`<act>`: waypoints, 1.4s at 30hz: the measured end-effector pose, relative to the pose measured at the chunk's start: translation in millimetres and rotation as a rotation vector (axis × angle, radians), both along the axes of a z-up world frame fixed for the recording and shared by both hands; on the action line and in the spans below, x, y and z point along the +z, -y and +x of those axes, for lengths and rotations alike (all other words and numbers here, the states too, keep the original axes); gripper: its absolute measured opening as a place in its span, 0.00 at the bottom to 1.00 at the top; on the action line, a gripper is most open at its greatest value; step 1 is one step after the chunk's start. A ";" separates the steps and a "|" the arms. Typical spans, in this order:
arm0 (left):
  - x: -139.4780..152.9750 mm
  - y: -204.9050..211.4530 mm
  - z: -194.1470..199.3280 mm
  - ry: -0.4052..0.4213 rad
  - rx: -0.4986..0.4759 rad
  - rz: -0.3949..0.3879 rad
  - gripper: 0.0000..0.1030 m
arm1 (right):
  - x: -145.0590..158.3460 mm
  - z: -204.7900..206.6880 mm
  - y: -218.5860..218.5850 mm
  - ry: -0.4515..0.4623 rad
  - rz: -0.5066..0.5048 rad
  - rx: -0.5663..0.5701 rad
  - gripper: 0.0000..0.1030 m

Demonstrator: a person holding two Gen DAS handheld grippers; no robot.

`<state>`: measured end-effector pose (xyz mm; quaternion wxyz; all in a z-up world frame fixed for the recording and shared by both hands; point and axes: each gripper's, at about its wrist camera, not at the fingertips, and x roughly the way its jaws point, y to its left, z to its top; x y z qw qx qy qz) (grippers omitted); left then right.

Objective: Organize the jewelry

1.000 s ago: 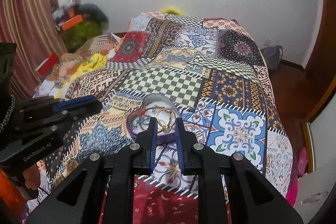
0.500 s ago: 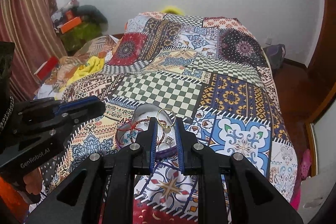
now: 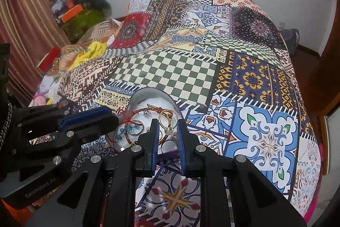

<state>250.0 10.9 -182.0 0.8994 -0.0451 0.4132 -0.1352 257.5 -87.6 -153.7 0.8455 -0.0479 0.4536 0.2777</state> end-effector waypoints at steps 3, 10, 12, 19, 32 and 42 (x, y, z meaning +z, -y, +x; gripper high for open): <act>-3.7 1.2 1.7 -0.013 -0.005 0.001 0.08 | -5.0 2.6 -1.7 -0.014 -0.009 0.007 0.15; -6.9 -0.4 5.1 -0.039 -0.006 -0.016 0.08 | -10.3 3.9 -4.0 -0.025 -0.018 0.019 0.15; -5.5 -1.3 4.4 -0.035 -0.002 -0.014 0.08 | -10.4 3.7 -4.2 -0.024 -0.018 0.021 0.15; 3.3 -5.3 -0.5 -0.023 0.013 -0.010 0.08 | -8.3 2.2 -5.4 -0.030 -0.026 0.034 0.15; 60.4 -16.7 -31.2 0.100 0.080 0.003 0.08 | 39.9 -23.8 6.6 0.090 0.003 -0.015 0.33; 148.9 -10.2 -100.4 0.349 0.158 0.060 0.10 | 138.6 -92.0 35.6 0.363 0.121 -0.094 0.33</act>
